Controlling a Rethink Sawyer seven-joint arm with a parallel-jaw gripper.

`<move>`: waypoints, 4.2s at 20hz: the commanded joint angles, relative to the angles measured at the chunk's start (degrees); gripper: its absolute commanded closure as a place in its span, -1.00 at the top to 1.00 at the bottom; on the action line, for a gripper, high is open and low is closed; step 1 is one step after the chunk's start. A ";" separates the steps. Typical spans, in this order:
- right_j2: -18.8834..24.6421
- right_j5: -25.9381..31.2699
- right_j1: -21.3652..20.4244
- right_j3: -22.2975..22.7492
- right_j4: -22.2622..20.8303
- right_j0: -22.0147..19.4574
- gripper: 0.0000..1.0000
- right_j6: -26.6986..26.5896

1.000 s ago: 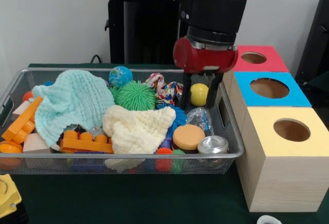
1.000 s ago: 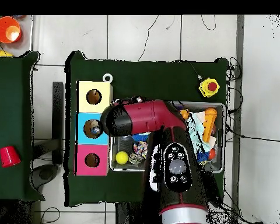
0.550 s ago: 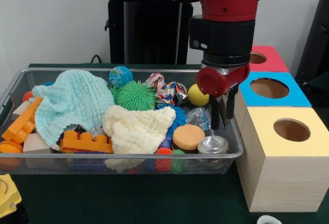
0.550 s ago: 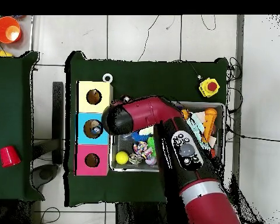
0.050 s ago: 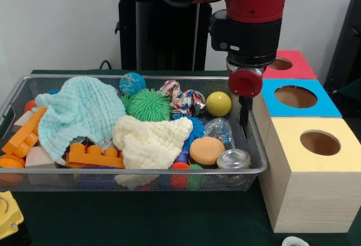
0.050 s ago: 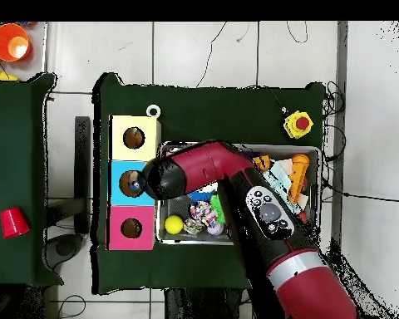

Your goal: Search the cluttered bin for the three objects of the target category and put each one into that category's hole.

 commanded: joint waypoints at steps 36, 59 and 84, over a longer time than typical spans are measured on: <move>9.77 -0.67 9.47 11.42 -22.87 -7.71 1.00 -25.82; 17.38 -2.33 10.30 11.09 -25.07 -14.31 1.00 -29.23; 12.98 -7.96 14.45 3.75 -37.07 -13.44 1.00 -25.90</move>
